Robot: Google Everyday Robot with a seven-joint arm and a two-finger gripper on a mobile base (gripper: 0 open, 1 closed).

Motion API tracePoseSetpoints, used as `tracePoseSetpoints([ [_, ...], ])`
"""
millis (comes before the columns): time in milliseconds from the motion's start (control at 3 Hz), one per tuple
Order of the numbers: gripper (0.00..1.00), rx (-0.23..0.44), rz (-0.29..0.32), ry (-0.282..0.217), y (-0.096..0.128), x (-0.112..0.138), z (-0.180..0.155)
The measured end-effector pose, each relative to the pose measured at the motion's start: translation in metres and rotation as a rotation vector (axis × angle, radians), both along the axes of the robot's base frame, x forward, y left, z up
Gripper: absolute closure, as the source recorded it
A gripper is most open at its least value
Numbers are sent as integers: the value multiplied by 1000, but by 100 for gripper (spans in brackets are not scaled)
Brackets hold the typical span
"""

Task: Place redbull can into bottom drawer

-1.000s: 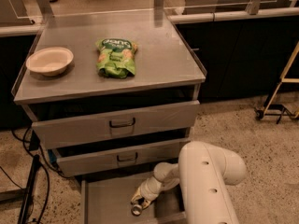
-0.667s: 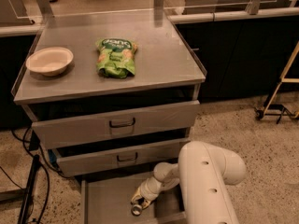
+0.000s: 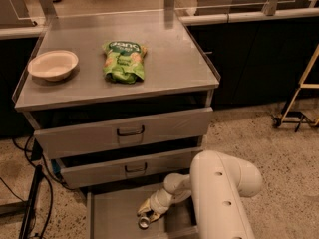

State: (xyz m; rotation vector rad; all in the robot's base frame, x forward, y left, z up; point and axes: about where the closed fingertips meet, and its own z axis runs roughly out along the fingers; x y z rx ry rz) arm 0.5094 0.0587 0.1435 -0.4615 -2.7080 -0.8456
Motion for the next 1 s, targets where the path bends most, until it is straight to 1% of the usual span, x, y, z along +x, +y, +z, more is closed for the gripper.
tracePoseSetpoints([
  [333,5,0,0,0,0,0,0],
  [667,0,0,0,0,0,0,0],
  [1000,0,0,0,0,0,0,0],
])
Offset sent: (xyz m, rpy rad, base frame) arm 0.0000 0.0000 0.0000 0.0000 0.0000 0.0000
